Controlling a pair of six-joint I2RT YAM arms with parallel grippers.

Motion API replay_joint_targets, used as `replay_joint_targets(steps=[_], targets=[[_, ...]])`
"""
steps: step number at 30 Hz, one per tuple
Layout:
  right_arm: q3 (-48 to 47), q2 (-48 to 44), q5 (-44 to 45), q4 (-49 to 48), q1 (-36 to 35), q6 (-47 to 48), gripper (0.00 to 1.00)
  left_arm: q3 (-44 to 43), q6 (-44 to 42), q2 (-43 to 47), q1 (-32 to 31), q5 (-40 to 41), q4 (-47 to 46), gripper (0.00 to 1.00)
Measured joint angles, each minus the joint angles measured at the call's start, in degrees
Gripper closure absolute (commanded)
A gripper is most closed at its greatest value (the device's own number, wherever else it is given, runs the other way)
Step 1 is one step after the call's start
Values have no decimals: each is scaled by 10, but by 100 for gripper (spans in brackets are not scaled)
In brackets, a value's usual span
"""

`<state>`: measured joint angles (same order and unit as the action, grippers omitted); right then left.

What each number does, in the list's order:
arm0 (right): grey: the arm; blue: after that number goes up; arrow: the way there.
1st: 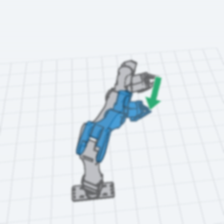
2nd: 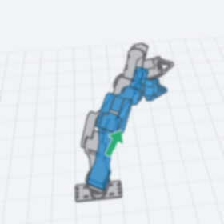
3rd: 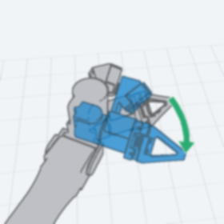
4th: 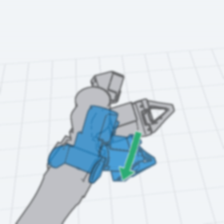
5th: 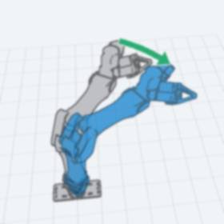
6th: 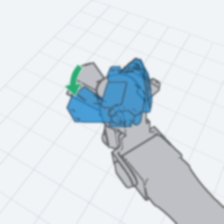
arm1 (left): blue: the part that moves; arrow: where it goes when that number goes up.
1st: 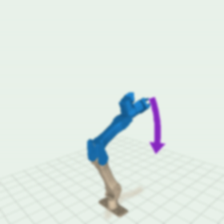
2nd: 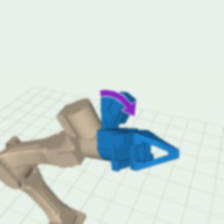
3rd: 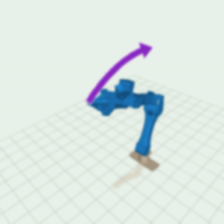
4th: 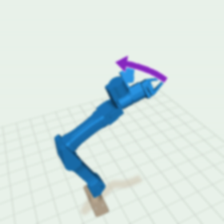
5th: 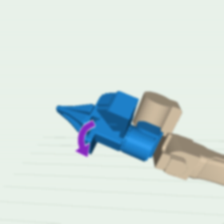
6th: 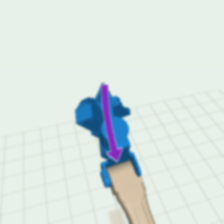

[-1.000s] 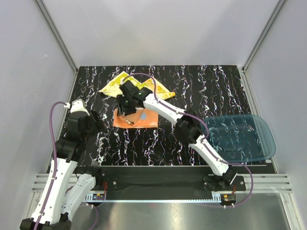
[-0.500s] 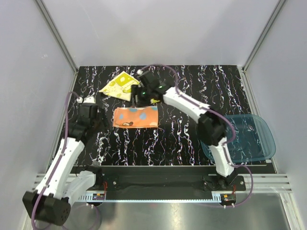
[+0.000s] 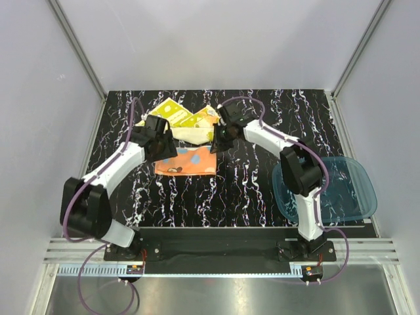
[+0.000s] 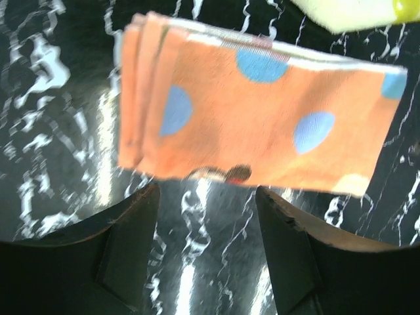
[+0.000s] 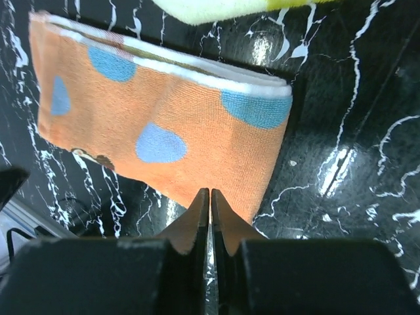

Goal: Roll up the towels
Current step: Fold the towel

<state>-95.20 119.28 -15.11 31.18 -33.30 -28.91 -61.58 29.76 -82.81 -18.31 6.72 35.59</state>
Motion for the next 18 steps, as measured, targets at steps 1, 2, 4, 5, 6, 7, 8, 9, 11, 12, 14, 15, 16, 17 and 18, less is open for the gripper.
replay_joint_targets(steps=[1,2,4,5,6,7,8,9,11,12,14,15,16,17,18], targets=[[0,6,-6,0,-1,1,92,-9,1,-23,0,-2,-7,35],[1,11,-10,-1,-2,2,92,-16,1,-43,0,-3,-15,35],[3,22,-17,-2,-2,5,95,-22,1,-78,0,-5,-27,35],[5,26,-21,-3,-2,6,96,-25,1,-94,0,-5,-28,35],[10,30,-23,-5,-2,7,97,-28,1,-113,0,-5,-30,36],[14,33,-25,-5,-2,8,98,-30,1,-122,0,-5,-31,36],[25,34,-26,-13,-2,9,99,-33,1,-137,1,-3,-31,36],[39,34,-26,-18,-2,9,100,-36,1,-151,3,-2,-32,36],[72,34,-26,-30,-2,8,100,-37,1,-174,5,5,-36,36],[91,34,-40,-44,-2,1,100,-37,1,-182,7,10,-37,36],[115,24,-52,-70,-1,-7,100,-37,1,-193,12,19,-37,36],[132,17,-58,-90,-1,-14,100,-38,2,-197,15,25,-38,36],[149,9,-63,-106,-1,-21,100,-39,2,-199,18,29,-37,36],[166,2,-68,-122,-1,-29,100,-42,2,-201,21,35,-37,37],[185,-7,-73,-139,-1,-37,100,-46,2,-203,24,44,-37,37]])
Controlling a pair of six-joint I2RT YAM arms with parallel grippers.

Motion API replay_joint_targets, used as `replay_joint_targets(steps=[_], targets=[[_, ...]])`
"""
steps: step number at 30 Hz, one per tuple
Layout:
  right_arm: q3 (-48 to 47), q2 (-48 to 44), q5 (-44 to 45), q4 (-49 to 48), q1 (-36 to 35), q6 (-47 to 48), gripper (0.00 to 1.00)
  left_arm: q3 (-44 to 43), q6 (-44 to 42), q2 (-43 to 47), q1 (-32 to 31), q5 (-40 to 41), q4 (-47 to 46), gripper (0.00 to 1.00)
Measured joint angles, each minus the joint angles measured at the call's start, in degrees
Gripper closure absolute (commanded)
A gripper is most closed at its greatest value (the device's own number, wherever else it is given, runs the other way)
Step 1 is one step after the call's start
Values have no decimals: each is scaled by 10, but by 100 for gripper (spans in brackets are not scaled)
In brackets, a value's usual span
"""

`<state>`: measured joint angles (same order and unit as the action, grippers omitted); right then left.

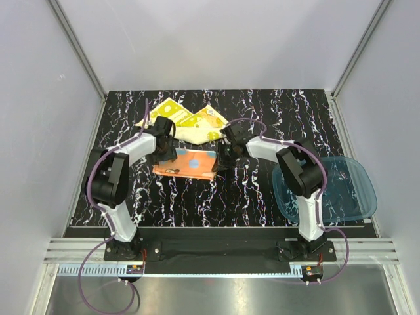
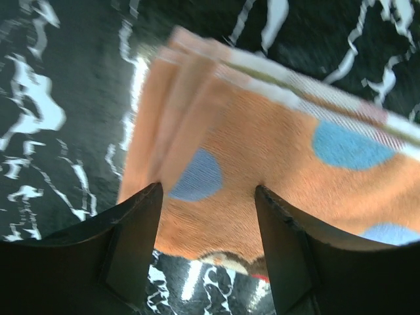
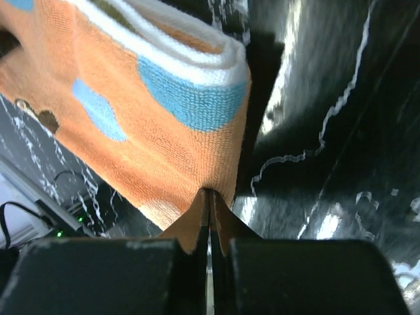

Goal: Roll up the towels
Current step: Fold the towel

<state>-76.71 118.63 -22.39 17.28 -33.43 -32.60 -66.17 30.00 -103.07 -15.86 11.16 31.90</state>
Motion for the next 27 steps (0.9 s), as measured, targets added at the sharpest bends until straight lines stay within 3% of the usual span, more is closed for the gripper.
replay_joint_targets(steps=[10,13,17,19,23,27], targets=[[70,-43,-5,-28,-41,-46,98,-25,-2,-3,23,59,11,37],[56,-44,5,-2,-68,-45,93,-49,-6,-1,18,68,18,37],[11,-45,22,53,-91,-35,72,-57,-7,33,-5,73,31,37],[-16,-46,35,73,-92,-27,69,-47,-3,69,-16,72,33,37],[-75,-58,61,114,-87,-8,68,8,10,167,-24,62,31,36],[-120,-60,65,129,-70,10,82,57,23,217,-19,38,17,36]])
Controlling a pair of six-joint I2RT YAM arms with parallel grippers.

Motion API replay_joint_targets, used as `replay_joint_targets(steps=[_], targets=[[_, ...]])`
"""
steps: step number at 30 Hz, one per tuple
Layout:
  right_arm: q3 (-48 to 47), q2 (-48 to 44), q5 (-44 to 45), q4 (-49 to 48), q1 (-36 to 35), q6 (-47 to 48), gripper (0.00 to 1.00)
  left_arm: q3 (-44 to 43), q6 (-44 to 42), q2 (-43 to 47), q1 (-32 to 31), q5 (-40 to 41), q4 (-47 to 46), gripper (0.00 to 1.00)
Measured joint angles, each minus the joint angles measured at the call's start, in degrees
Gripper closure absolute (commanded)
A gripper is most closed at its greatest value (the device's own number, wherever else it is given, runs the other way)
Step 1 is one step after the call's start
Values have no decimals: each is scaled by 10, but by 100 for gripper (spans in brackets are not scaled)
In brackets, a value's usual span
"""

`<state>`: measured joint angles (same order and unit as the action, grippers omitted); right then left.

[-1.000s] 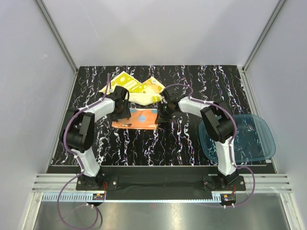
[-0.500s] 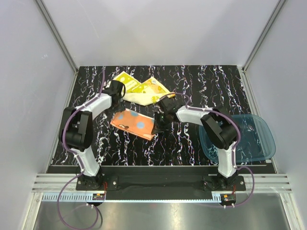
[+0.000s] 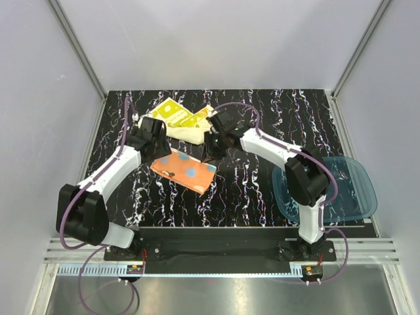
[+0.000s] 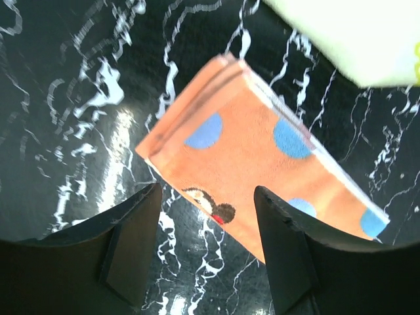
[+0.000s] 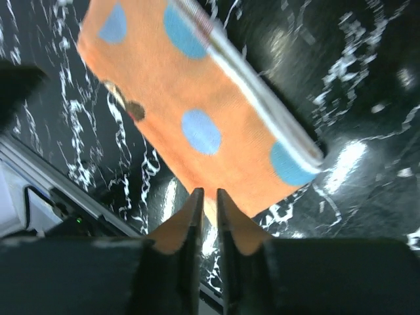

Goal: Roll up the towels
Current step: Fold the towel

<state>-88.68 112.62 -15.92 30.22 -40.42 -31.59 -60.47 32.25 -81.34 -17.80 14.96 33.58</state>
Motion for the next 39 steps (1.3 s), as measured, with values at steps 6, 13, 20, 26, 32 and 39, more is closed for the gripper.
replay_joint_targets(steps=[6,13,20,26,32,39], targets=[[-19,40,-27,-4,72,27,100,32,13,-38,1,-48,-28,37],[49,85,-50,-19,91,35,100,38,22,-106,17,-76,-69,37],[105,68,-94,-79,88,25,100,38,10,-152,39,-78,-90,38],[165,40,-121,-123,88,8,100,-9,-14,-190,47,-72,-94,39],[198,5,-87,-106,88,12,99,-49,-31,-188,41,-50,-84,38],[296,-104,-31,-134,88,9,40,-56,-68,-68,-37,6,-26,37]])
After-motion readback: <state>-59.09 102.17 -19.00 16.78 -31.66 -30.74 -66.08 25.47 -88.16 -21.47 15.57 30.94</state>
